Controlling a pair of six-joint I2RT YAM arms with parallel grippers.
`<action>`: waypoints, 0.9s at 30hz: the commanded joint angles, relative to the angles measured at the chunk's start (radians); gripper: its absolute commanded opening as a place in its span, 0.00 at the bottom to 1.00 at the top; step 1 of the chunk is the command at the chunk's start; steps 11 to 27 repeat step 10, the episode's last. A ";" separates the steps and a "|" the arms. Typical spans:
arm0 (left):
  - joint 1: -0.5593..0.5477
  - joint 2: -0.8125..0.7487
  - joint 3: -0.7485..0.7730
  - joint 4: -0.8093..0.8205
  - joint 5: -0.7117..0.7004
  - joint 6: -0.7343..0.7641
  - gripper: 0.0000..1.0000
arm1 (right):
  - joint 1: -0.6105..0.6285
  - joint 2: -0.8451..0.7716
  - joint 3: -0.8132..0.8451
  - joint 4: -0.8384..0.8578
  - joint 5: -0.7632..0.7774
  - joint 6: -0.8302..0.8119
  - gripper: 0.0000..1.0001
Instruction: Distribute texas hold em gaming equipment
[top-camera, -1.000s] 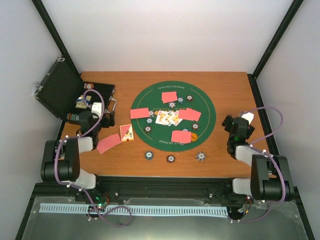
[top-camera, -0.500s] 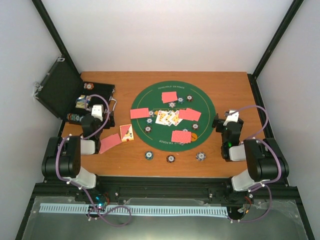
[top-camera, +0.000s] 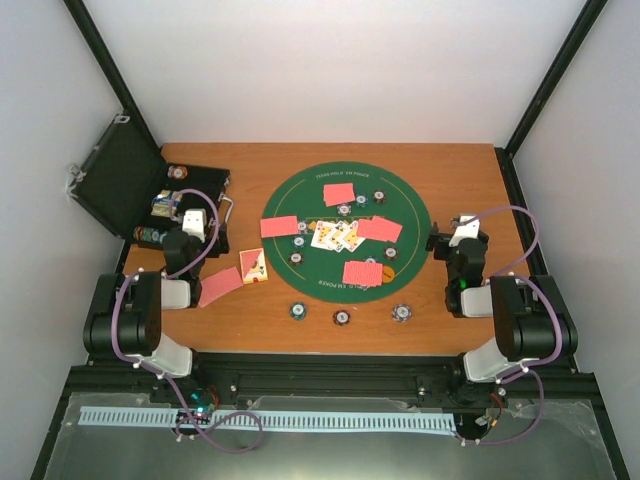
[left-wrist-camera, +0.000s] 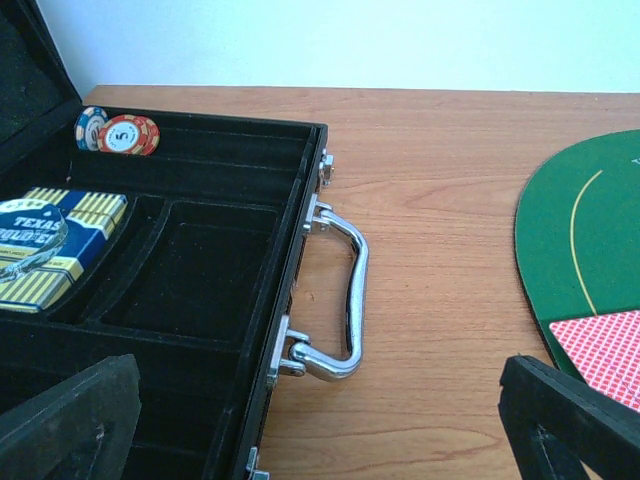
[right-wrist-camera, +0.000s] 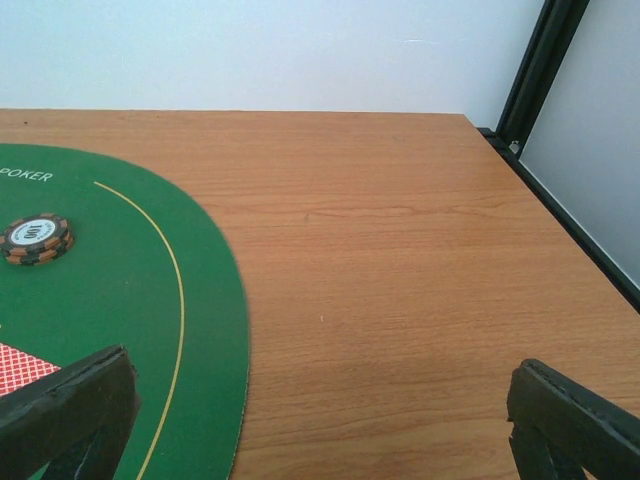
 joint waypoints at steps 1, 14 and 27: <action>-0.007 0.005 0.027 0.045 -0.004 -0.010 1.00 | -0.004 -0.004 0.011 0.033 -0.006 -0.014 1.00; -0.011 0.004 0.026 0.042 -0.012 -0.008 1.00 | -0.004 -0.003 0.011 0.033 -0.006 -0.014 1.00; -0.011 0.004 0.026 0.042 -0.012 -0.008 1.00 | -0.004 -0.003 0.011 0.033 -0.006 -0.014 1.00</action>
